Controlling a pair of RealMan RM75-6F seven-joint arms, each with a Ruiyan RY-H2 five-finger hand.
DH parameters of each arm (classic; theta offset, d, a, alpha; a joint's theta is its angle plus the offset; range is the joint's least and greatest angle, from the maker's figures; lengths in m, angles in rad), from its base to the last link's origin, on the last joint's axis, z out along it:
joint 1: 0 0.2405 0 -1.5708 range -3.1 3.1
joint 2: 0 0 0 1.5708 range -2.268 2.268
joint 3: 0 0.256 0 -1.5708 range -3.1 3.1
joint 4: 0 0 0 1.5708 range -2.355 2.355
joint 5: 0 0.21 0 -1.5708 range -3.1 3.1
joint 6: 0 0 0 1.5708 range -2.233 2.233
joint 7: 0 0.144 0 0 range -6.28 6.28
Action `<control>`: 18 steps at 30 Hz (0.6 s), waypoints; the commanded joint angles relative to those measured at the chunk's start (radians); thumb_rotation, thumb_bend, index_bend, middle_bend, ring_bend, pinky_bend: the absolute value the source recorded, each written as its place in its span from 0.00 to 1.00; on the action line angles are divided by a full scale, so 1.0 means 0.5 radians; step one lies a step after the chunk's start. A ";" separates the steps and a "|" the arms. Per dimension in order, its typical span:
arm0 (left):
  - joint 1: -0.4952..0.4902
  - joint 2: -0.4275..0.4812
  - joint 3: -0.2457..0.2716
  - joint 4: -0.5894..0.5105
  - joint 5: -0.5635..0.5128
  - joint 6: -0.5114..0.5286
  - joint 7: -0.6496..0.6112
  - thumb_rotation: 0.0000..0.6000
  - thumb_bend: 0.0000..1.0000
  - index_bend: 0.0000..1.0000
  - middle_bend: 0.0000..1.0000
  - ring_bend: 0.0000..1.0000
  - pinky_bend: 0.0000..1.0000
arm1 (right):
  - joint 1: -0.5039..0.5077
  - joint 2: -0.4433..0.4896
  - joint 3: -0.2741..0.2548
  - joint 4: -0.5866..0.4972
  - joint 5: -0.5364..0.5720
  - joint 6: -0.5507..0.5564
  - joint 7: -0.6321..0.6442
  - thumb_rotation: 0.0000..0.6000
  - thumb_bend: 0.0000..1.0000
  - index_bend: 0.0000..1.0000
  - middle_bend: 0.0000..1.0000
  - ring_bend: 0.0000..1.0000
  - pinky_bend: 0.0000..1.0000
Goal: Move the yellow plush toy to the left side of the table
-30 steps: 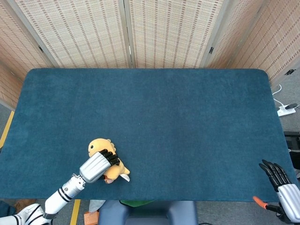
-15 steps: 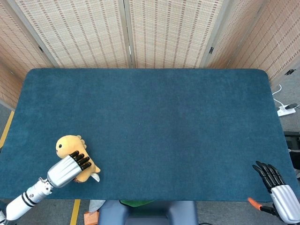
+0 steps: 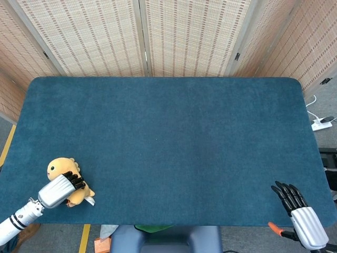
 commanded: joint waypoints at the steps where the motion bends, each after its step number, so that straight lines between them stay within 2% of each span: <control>1: 0.016 -0.047 0.013 0.060 -0.018 0.035 -0.050 1.00 0.44 0.43 0.57 0.53 0.80 | 0.003 0.001 0.001 -0.008 -0.003 -0.007 -0.006 1.00 0.13 0.00 0.00 0.00 0.00; 2: 0.019 -0.065 0.008 0.083 -0.028 0.043 -0.062 1.00 0.37 0.19 0.38 0.38 0.61 | 0.006 0.001 0.001 -0.012 -0.006 -0.011 -0.011 1.00 0.13 0.00 0.00 0.00 0.00; 3: 0.026 -0.077 -0.002 0.094 -0.055 0.032 -0.093 1.00 0.34 0.10 0.30 0.30 0.53 | 0.007 0.000 0.002 -0.014 -0.008 -0.015 -0.013 1.00 0.13 0.00 0.00 0.00 0.00; 4: 0.032 -0.062 -0.036 0.018 -0.111 0.055 -0.239 1.00 0.31 0.00 0.17 0.19 0.42 | 0.006 0.002 0.005 -0.014 -0.003 -0.012 -0.001 1.00 0.14 0.00 0.00 0.00 0.00; 6: 0.029 -0.011 -0.046 -0.082 -0.141 0.101 -0.406 1.00 0.28 0.00 0.06 0.08 0.33 | 0.004 0.002 0.006 -0.005 -0.006 -0.004 0.013 1.00 0.14 0.00 0.00 0.00 0.00; 8: 0.028 0.029 -0.049 -0.157 -0.155 0.128 -0.469 1.00 0.26 0.00 0.00 0.02 0.28 | 0.002 0.000 0.007 0.005 -0.014 0.004 0.024 1.00 0.14 0.00 0.00 0.00 0.00; 11: 0.024 0.076 -0.037 -0.247 -0.161 0.119 -0.471 1.00 0.25 0.00 0.00 0.00 0.23 | -0.002 -0.005 0.004 0.021 -0.030 0.020 0.041 1.00 0.15 0.00 0.00 0.00 0.00; 18: 0.038 0.175 0.015 -0.413 -0.139 0.114 -0.422 1.00 0.24 0.00 0.00 0.00 0.22 | -0.025 -0.003 -0.001 0.048 -0.053 0.073 0.075 1.00 0.15 0.00 0.00 0.00 0.00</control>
